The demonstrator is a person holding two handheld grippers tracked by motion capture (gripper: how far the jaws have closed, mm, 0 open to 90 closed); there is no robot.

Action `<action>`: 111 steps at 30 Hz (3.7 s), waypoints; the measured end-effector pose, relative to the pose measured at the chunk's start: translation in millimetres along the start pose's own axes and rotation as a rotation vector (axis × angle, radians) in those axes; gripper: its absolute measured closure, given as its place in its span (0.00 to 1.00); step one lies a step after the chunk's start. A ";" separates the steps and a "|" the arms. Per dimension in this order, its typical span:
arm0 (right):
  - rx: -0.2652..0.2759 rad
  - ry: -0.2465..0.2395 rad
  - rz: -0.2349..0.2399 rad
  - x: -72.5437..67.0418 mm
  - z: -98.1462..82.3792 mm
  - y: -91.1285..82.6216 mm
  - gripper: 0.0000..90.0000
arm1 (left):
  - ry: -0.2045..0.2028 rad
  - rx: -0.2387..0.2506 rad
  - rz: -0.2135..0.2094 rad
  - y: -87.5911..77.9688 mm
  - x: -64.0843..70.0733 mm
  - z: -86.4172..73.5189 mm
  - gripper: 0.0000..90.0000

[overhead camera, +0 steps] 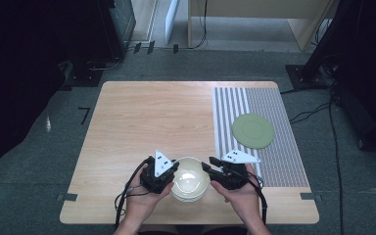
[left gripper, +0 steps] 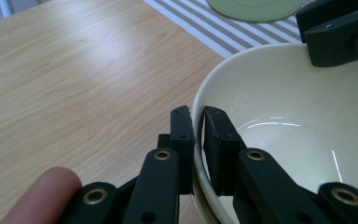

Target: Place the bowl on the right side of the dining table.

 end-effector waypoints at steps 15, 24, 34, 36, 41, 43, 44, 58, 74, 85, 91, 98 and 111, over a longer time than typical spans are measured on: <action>-0.003 -0.027 -0.006 -3.3 -4.1 5.9 0.68 | 0.049 0.044 0.011 -7.6 4.5 6.8 0.80; -0.005 -0.036 -0.004 -5.8 -5.9 9.4 0.68 | 0.055 0.034 0.045 -2.2 5.0 2.9 0.92; 0.022 -0.036 0.006 -7.6 -6.2 9.7 0.68 | 0.104 0.171 0.092 -16.0 8.7 8.1 0.93; 0.036 -0.039 0.006 -9.0 -5.5 9.5 0.68 | 0.099 0.197 0.098 -19.6 7.3 9.4 0.93; 0.090 -0.032 0.013 -16.1 -2.0 6.4 0.74 | 0.114 0.255 0.130 -28.6 8.8 13.0 0.93; 0.100 -0.014 0.031 -19.5 -1.2 5.8 0.78 | 0.134 0.269 0.150 -30.8 11.9 14.0 0.93; 0.107 0.003 0.055 -22.0 -0.9 6.1 0.78 | 0.142 0.279 0.157 -31.7 13.5 14.4 0.93; 0.139 0.048 -0.032 -24.0 -0.2 5.2 0.94 | 0.177 0.338 0.206 -39.9 21.9 15.5 0.93; 0.205 -0.003 -0.147 -7.7 7.9 -15.3 0.94 | -0.108 0.347 -0.077 -45.1 0.1 15.6 0.03; 0.237 0.030 -0.185 11.7 13.2 -30.5 0.93 | -0.152 0.358 -0.049 -49.5 -15.1 9.5 0.03; 0.253 0.053 -0.206 23.7 15.1 -38.4 0.93 | -0.184 0.340 -0.034 -46.6 -29.2 2.0 0.03; 0.269 0.069 -0.224 33.4 16.9 -46.4 0.93 | -0.220 0.319 -0.005 -45.9 -46.5 -9.6 0.12; 0.272 0.084 -0.246 44.7 16.2 -50.7 0.93 | -0.316 0.293 0.110 -52.3 -92.8 -47.7 0.11</action>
Point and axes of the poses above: each handheld gripper's, and its own axes: y roughly forward along the jaws, z roughly out of its top, x roughly to its right, the point moved 6 cm from there along y, roughly forward along the jaws, and after that the axes turned 6 degrees about -x, right-handed, at the moved point
